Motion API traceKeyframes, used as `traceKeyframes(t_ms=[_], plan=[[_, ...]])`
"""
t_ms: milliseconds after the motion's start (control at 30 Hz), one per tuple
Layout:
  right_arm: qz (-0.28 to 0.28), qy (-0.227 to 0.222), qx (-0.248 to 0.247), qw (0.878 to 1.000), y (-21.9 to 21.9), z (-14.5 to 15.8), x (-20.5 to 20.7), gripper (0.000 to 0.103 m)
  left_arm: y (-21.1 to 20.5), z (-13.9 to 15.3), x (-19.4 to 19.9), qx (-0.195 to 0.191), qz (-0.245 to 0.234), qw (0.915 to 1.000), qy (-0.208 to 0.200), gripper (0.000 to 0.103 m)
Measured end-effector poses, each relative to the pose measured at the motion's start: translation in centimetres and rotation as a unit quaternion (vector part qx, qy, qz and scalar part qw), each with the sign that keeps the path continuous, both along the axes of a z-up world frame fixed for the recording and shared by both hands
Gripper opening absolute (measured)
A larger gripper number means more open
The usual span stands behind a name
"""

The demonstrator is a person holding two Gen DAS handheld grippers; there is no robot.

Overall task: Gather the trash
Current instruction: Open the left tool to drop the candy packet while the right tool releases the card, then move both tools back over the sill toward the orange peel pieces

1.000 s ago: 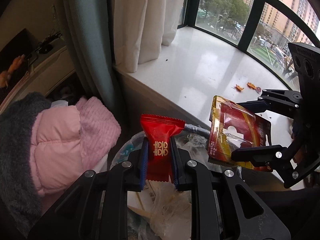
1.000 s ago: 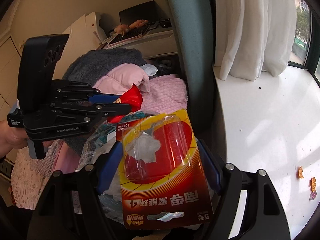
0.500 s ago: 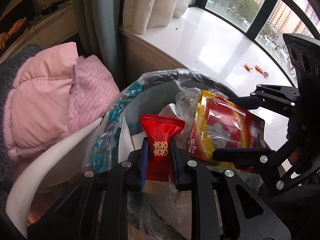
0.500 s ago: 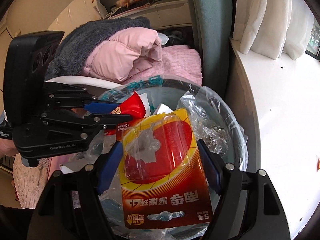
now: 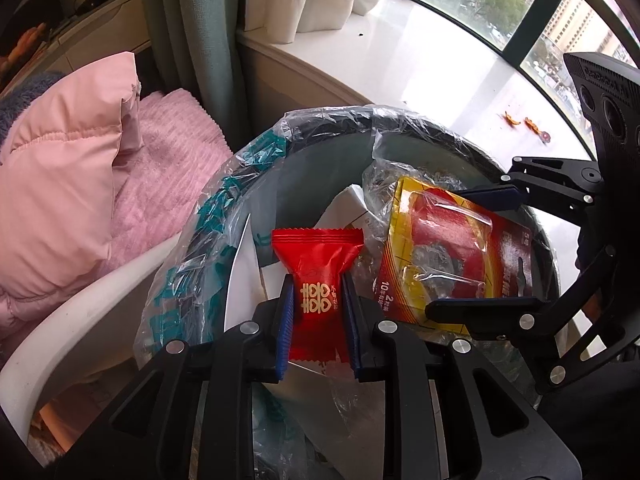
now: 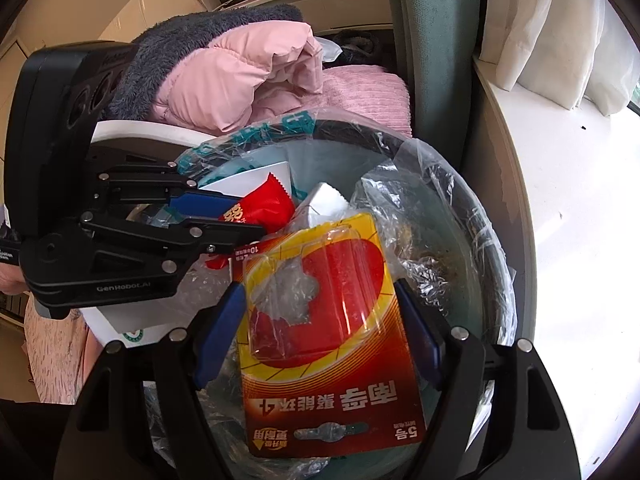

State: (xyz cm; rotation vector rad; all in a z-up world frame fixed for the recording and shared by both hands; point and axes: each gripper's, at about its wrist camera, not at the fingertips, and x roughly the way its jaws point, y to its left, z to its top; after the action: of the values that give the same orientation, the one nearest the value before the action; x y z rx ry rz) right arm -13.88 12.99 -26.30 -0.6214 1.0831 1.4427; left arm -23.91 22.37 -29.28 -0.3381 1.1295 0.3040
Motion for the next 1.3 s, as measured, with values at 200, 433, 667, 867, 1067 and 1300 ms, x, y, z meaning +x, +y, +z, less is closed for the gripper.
traceKeyframes(t_ms=[200, 433, 667, 867, 1067, 1300], plan=[[0.026, -0.014, -0.003, 1.000, 0.4, -0.2, -0.1, 0.072, -0.4, -0.1, 0.4, 0.013, -0.010, 0.9998, 0.008, 0.023], [0.041, -0.033, 0.009, 0.999, -0.6, 1.1, -0.9, 0.085, -1.0, 0.9, -0.3, 0.026, -0.001, 0.9997, -0.006, 0.047], [0.028, -0.053, 0.050, 0.997, -2.4, 4.5, -0.9, 0.096, -1.0, 3.6, -1.0, 0.024, 0.003, 0.9986, -0.047, 0.092], [-0.009, -0.065, 0.083, 0.994, -4.1, 7.3, 0.0, 0.096, -1.8, 6.3, 0.1, 0.056, -0.018, 0.9957, -0.072, 0.097], [-0.068, -0.065, 0.109, 0.990, -6.0, 9.5, 1.6, 0.096, -2.4, 8.8, 0.9, 0.071, -0.031, 0.9924, -0.096, 0.097], [-0.123, -0.092, 0.125, 0.980, -8.3, 11.4, 3.7, 0.096, -3.3, 10.8, 2.7, 0.079, -0.058, 0.9888, -0.113, 0.097]])
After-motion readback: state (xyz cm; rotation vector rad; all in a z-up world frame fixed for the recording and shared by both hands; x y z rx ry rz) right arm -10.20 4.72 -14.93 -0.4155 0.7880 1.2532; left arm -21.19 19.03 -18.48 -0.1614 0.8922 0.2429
